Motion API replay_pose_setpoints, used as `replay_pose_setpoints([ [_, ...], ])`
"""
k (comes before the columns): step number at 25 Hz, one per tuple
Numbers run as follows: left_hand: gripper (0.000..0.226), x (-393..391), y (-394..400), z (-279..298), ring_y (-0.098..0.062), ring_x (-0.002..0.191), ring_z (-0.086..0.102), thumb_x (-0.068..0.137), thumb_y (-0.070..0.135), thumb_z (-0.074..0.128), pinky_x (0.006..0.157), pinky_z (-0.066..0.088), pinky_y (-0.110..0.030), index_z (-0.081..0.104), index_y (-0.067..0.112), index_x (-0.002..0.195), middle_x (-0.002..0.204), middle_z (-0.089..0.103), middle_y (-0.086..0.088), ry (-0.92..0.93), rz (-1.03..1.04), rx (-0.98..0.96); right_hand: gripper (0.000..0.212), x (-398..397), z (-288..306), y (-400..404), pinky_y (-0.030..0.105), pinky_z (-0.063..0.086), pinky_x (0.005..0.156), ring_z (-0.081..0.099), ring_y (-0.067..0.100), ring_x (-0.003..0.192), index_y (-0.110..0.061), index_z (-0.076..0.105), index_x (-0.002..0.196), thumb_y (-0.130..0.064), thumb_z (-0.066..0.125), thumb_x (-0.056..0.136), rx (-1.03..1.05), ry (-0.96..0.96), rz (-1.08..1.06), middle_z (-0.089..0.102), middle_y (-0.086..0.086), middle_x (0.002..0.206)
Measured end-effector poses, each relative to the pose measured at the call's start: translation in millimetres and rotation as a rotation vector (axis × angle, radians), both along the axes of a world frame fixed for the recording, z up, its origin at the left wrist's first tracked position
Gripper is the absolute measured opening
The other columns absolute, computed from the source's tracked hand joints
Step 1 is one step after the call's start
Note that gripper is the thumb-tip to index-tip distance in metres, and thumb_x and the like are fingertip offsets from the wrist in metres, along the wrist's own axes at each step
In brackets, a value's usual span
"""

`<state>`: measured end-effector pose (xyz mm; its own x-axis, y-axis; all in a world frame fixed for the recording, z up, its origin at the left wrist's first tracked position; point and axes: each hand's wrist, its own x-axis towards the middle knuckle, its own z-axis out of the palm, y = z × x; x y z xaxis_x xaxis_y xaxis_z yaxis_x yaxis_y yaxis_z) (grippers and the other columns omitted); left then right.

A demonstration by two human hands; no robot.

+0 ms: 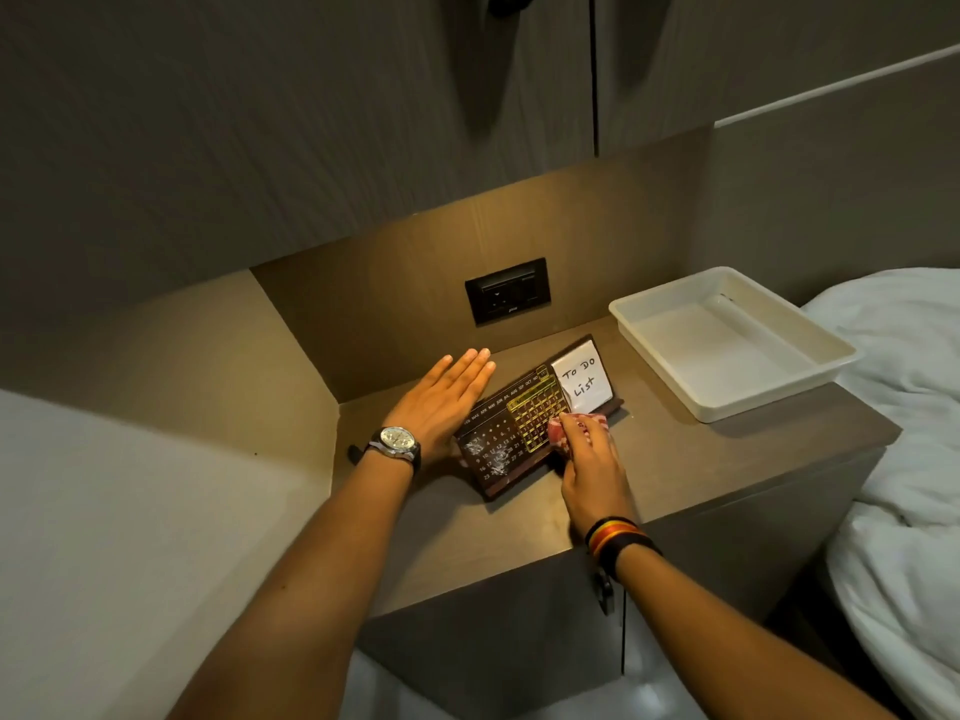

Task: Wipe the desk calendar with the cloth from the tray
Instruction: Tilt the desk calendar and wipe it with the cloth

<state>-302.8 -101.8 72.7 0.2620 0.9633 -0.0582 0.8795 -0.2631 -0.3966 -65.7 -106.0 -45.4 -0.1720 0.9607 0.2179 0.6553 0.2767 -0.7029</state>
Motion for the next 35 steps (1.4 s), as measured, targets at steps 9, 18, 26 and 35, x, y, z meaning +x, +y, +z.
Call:
replay_pose_setpoints([
  [9, 0.161, 64.6, -1.8, -9.0, -0.025, 0.156, -0.012, 0.047, 0.088, 0.075, 0.127, -0.005, -0.042, -0.014, 0.014, 0.159, 0.170, -0.012, -0.011, -0.197, -0.008, -0.100, 0.059, 25.9, 16.4, 33.6, 0.052, 0.051, 0.110, 0.044, 0.028, 0.144, -0.027, 0.041, 0.151, -0.006, 0.056, 0.098, 0.027, 0.000, 0.074, 0.046, 0.007, 0.152],
  [18, 0.143, 95.8, -7.4, -12.8, -0.023, 0.157, -0.004, 0.063, 0.067, 0.083, 0.128, 0.001, -0.038, -0.005, 0.009, 0.161, 0.171, -0.001, -0.014, -0.405, 0.058, -0.069, 0.058, 15.7, 41.7, -7.6, 0.043, 0.049, 0.113, 0.047, 0.021, 0.142, -0.032, 0.043, 0.151, -0.011, 0.056, 0.099, -0.098, 0.407, 0.186, 0.046, 0.001, 0.155],
  [26, 0.143, 102.7, -10.4, -16.2, -0.028, 0.158, 0.000, 0.064, 0.064, 0.084, 0.127, -0.001, -0.037, -0.003, 0.004, 0.160, 0.170, 0.003, -0.018, -0.473, 0.077, -0.061, 0.055, 30.0, 27.4, -20.2, 0.043, 0.045, 0.117, 0.048, 0.019, 0.142, -0.029, 0.052, 0.147, -0.005, 0.057, 0.098, -0.091, 0.335, 0.219, 0.051, 0.000, 0.152],
  [35, 0.146, 102.3, -7.8, -22.4, -0.029, 0.158, -0.001, 0.060, 0.060, 0.088, 0.129, 0.003, -0.043, -0.003, 0.006, 0.160, 0.170, 0.003, -0.018, -0.511, 0.106, -0.053, 0.058, 33.9, 25.6, -12.1, 0.016, 0.027, 0.120, 0.045, 0.008, 0.139, -0.028, 0.056, 0.144, 0.000, 0.059, 0.093, 0.034, 0.267, 0.257, 0.053, -0.001, 0.152],
])
